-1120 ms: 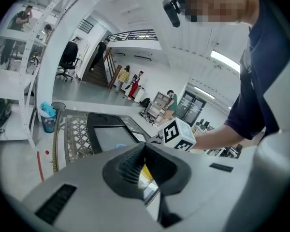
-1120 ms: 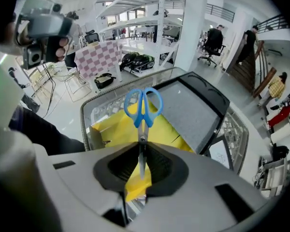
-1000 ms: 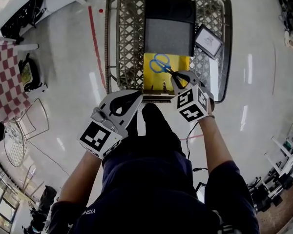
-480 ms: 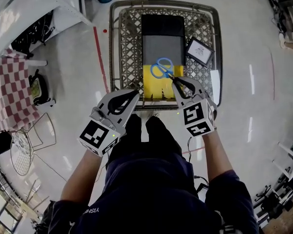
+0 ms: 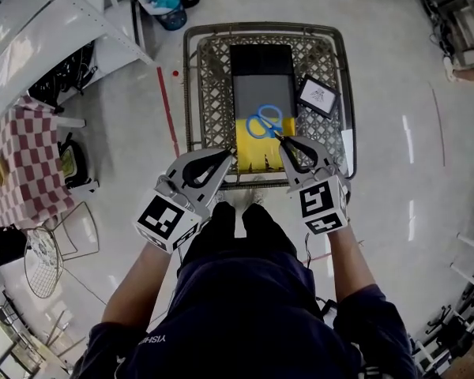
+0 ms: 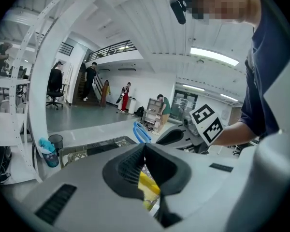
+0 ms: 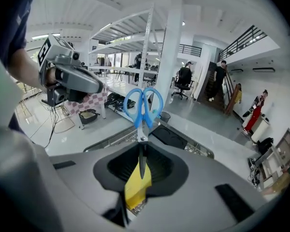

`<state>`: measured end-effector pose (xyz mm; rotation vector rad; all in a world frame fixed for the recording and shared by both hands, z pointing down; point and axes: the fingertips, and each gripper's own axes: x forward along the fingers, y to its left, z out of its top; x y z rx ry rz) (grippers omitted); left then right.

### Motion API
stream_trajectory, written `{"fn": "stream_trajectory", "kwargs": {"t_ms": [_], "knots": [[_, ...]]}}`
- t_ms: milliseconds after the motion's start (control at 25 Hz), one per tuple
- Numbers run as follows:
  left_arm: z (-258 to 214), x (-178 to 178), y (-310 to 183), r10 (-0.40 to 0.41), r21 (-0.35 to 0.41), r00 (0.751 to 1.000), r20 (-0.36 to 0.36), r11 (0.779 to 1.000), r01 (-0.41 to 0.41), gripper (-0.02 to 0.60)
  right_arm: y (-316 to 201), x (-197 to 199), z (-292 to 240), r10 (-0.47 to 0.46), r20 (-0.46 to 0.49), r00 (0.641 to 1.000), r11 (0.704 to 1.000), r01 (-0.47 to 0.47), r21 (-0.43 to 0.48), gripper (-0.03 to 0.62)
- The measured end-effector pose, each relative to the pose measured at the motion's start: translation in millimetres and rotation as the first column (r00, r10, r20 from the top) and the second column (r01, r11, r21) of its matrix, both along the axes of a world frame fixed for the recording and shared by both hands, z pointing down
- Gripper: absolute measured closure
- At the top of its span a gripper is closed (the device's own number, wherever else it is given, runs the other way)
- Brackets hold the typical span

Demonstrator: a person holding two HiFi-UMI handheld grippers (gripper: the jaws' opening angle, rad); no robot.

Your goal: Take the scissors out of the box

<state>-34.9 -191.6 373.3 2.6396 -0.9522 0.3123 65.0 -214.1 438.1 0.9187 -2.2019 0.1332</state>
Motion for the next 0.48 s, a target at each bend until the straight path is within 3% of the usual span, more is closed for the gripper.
{"fn": "stream_trajectory", "kwargs": {"t_ms": [480], "knots": [[-28,-3,4,0.045,0.054,0.999,-0.009,0.998,-0.045,0.557,7,-10,-65,0.056,0.104,0.993,0.993,-0.066,0.093,0.526]]}}
